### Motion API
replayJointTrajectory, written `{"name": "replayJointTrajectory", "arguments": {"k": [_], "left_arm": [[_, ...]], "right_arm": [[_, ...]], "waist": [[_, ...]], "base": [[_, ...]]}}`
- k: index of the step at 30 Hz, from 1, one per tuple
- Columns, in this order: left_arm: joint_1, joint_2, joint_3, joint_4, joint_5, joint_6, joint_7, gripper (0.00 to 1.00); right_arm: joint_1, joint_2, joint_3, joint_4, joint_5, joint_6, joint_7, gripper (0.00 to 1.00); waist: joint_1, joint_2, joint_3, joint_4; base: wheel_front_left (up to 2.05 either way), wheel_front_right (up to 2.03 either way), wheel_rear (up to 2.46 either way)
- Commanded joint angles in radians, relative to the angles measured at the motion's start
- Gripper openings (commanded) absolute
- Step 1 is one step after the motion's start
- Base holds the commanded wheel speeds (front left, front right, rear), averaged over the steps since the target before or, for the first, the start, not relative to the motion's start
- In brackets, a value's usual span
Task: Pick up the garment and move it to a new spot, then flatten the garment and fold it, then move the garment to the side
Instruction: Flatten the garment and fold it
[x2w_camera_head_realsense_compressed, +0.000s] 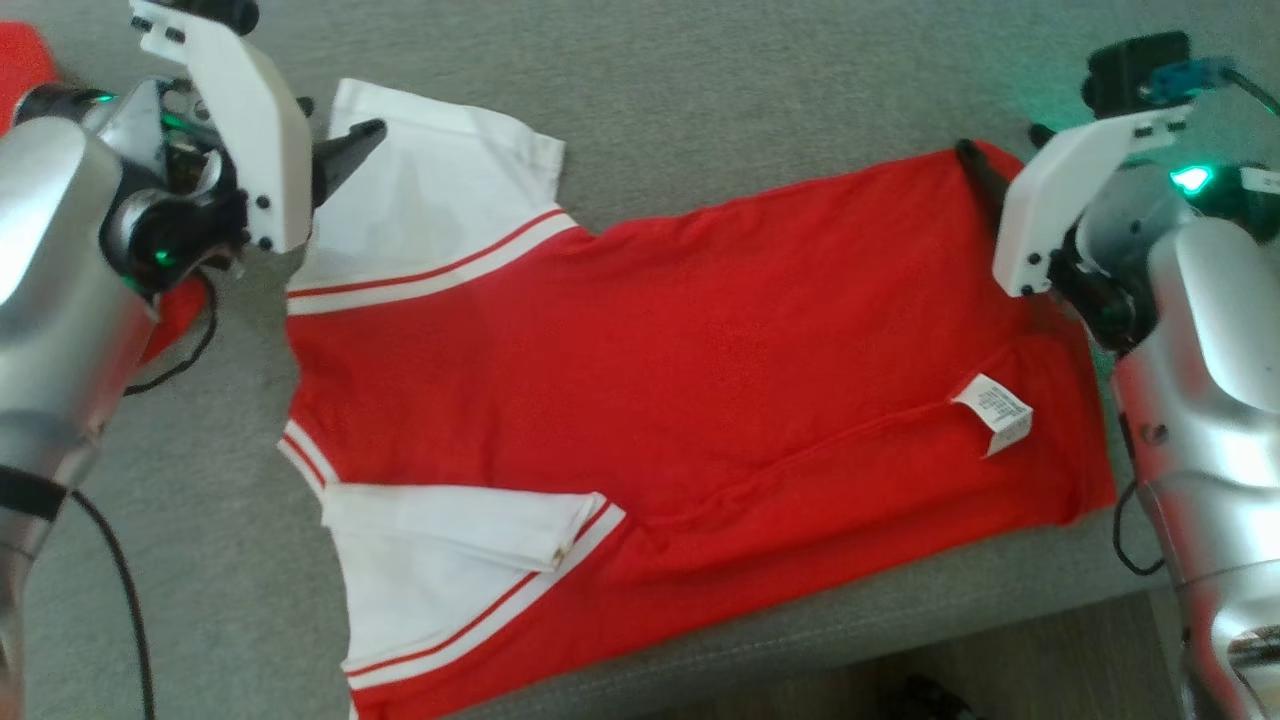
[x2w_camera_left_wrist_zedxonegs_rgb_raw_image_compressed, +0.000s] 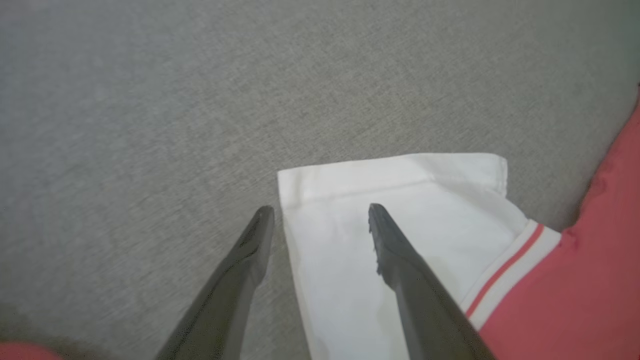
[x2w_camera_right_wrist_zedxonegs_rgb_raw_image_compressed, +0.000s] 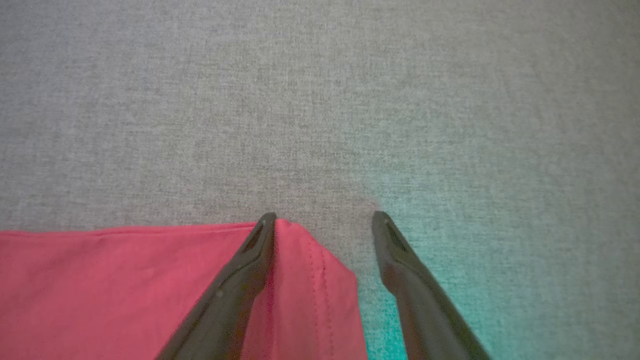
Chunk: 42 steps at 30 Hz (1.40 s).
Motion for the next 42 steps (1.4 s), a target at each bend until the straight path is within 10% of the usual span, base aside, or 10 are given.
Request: {"name": "replayJointTrajectory", "arguments": {"k": [1, 26, 30, 32, 33, 42], "left_arm": [[-0.062, 0.026, 0.031, -0.015, -0.023, -0.006, -0.006, 1.00], [-0.132, 0.067, -0.175, 0.087, -0.147, -0.006, -0.050, 1.00], [-0.149, 0.070, -0.199, 0.095, -0.165, -0.006, -0.050, 1.00], [-0.153, 0.072, -0.215, 0.101, -0.175, -0.006, -0.038, 0.28], [-0.155, 0.072, -0.225, 0.104, -0.179, -0.006, -0.032, 0.00], [-0.176, 0.090, -0.268, 0.166, -0.163, -0.006, -0.126, 0.00]], "right_arm": [[0.016, 0.011, 0.042, 0.011, 0.012, -0.001, 0.004, 0.95], [0.052, -0.041, 0.248, -0.029, 0.161, -0.001, 0.070, 0.70], [0.051, -0.034, 0.256, -0.025, 0.167, -0.001, 0.066, 0.42], [0.049, -0.033, 0.263, -0.024, 0.170, -0.001, 0.063, 0.00], [0.048, -0.034, 0.268, -0.024, 0.171, -0.001, 0.061, 0.00], [0.034, -0.040, 0.183, 0.009, 0.109, -0.001, -0.157, 0.00]], "waist": [[-0.0001, 0.0000, 0.012, -0.017], [-0.0001, 0.0000, 0.012, -0.079], [-0.0001, 0.0000, 0.020, -0.087], [-0.0001, 0.0000, 0.019, -0.090], [-0.0001, 0.0000, 0.017, -0.091], [-0.0001, 0.0000, -0.057, -0.071]], "base": [[0.00, 0.00, 0.00], [0.00, 0.00, 0.00], [0.00, 0.00, 0.00], [0.00, 0.00, 0.00], [0.00, 0.00, 0.00], [0.00, 0.00, 0.00]]}}
